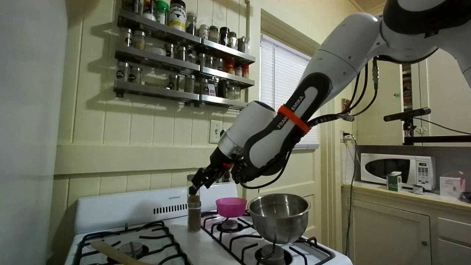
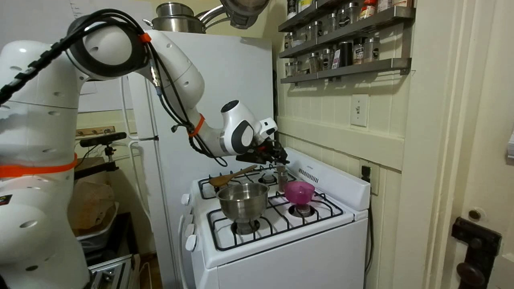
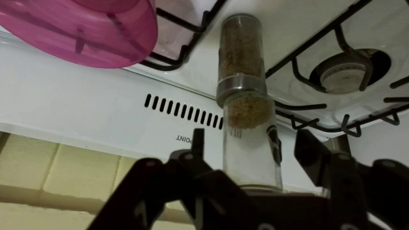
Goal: Remove the jar from the top of the stack and place it on the middle shelf.
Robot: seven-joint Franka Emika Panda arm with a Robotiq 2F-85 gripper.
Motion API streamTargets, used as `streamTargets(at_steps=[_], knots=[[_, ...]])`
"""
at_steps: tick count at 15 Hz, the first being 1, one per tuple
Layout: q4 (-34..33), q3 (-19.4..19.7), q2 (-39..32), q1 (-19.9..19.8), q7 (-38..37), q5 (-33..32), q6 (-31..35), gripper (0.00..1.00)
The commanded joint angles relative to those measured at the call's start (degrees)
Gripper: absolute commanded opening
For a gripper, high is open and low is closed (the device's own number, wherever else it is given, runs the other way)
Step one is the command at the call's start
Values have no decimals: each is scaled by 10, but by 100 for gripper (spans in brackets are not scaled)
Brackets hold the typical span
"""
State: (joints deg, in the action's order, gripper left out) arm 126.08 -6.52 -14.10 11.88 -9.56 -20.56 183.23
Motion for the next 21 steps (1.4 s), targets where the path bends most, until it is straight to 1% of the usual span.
streamTargets(at_steps=[1,5,9,11,12,14,15,16,17,20,21], knots=[[-6,14,-13,11,2,-10,14,74],[-6,26,-16,20,5,-12,11,70],[-5,39,-18,28,7,-10,8,72],[-5,46,-19,33,6,-10,7,72],[-5,49,-20,35,7,-10,8,73],[-5,59,-19,44,7,-12,8,78],[-6,60,-19,45,7,-11,8,78],[-6,62,-19,48,7,-10,9,83],[-6,64,-20,50,8,-10,9,80],[-5,59,-20,50,12,-8,12,79],[-5,59,-20,51,13,-9,13,77]])
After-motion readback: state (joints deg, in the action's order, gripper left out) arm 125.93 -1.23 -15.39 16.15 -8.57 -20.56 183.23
